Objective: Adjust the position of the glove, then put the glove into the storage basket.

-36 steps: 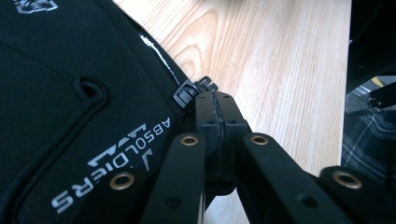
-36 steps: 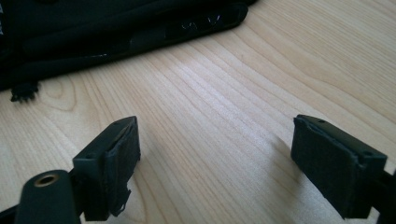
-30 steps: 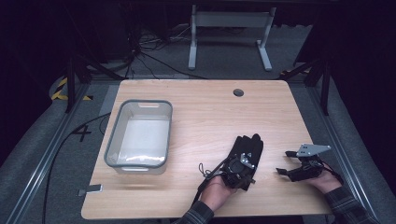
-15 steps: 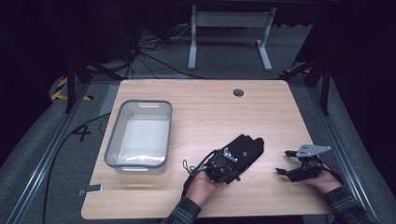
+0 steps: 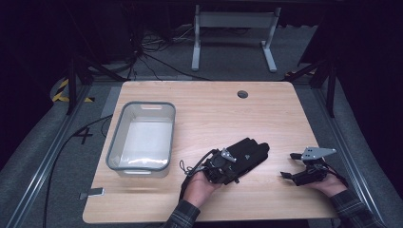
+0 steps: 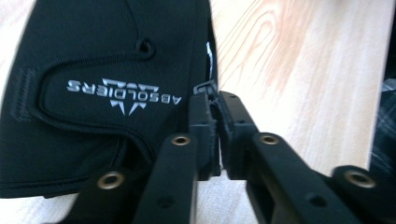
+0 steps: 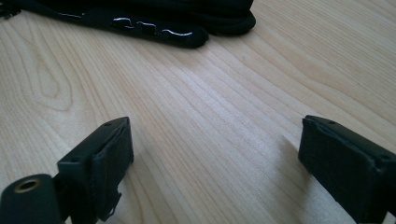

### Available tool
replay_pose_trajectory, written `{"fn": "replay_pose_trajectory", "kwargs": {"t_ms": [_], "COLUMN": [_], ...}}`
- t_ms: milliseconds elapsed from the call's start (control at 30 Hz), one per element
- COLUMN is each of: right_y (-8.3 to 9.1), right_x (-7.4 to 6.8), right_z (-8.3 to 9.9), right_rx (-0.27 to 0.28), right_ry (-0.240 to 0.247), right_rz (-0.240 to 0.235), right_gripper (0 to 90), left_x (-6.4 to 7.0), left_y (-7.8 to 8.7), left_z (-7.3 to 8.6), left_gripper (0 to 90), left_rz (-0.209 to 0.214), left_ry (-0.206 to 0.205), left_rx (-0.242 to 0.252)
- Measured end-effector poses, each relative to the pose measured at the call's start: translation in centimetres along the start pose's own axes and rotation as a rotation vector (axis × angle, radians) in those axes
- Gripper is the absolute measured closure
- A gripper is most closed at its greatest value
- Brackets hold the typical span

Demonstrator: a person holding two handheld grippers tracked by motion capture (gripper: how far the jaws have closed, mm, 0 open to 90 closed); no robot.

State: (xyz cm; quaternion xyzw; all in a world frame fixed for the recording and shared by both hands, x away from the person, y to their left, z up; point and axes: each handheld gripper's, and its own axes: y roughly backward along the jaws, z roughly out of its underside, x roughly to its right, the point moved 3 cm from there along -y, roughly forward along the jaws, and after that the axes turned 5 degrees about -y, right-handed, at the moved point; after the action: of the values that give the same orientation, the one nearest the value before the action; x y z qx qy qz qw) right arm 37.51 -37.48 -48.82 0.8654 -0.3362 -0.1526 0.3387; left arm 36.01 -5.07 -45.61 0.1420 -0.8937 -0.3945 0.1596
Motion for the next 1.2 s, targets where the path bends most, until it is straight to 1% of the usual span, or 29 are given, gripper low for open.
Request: {"fn": "replay_pose_trajectory", "kwargs": {"t_ms": [33,67,167,233,300,333,367,433,500,533,667,800,933,967,1000,1033,1200], "right_y": [0.0,0.0,0.0,0.0,0.0,0.0,0.0,0.0,0.0,0.0,0.0,0.0,0.0,0.0,0.0,0.0,0.0], "right_x": [0.0,0.0,0.0,0.0,0.0,0.0,0.0,0.0,0.0,0.0,0.0,0.0,0.0,0.0,0.0,0.0,0.0], "right_z": [0.0,0.0,0.0,0.0,0.0,0.0,0.0,0.0,0.0,0.0,0.0,0.0,0.0,0.0,0.0,0.0,0.0], "right_rx": [0.0,0.0,0.0,0.0,0.0,0.0,0.0,0.0,0.0,0.0,0.0,0.0,0.0,0.0,0.0,0.0,0.0], "right_ry": [-0.001,0.0,0.0,0.0,0.0,0.0,0.0,0.0,0.0,0.0,0.0,0.0,0.001,0.002,0.002,0.002,0.002], "right_rz": [0.0,0.0,0.0,0.0,0.0,0.0,0.0,0.0,0.0,0.0,0.0,0.0,-0.001,-0.002,-0.002,-0.002,-0.002], "right_gripper": [10.5,10.5,10.5,10.5,10.5,10.5,10.5,10.5,10.5,10.5,10.5,10.5,10.5,10.5,10.5,10.5,10.5], "left_x": [-0.1,-0.1,-0.4,-0.7,-1.0,-1.2,-1.4,-1.7,-1.9,-2.1,-2.8,-3.6,-4.2,-4.3,-4.4,-4.5,-4.6], "left_y": [0.3,0.5,1.2,1.6,1.6,1.5,1.4,1.0,0.8,0.7,0.2,-0.4,-1.2,-1.3,-1.6,-1.8,-2.7], "left_z": [-0.2,-0.3,-0.8,-1.2,-1.5,-1.6,-1.8,-2.2,-2.4,-2.5,-3.3,-3.9,-4.4,-4.5,-4.6,-4.7,-5.0], "left_gripper": [81.1,78.5,70.0,61.7,54.2,49.7,47.0,43.3,37.6,37.6,29.0,23.4,20.2,19.1,18.7,17.9,15.9], "left_rz": [-0.006,-0.004,-0.02,-0.036,-0.039,-0.046,-0.047,-0.027,-0.032,-0.031,-0.058,-0.073,-0.09,-0.094,-0.094,-0.095,-0.108], "left_ry": [-0.002,0.0,-0.004,-0.006,-0.003,-0.009,-0.01,-0.015,-0.023,-0.028,-0.051,-0.06,-0.069,-0.065,-0.062,-0.068,-0.073], "left_rx": [0.007,0.012,0.038,0.05,0.044,0.038,0.037,0.023,0.015,0.008,0.015,0.019,0.016,0.017,0.026,0.021,0.02]}}
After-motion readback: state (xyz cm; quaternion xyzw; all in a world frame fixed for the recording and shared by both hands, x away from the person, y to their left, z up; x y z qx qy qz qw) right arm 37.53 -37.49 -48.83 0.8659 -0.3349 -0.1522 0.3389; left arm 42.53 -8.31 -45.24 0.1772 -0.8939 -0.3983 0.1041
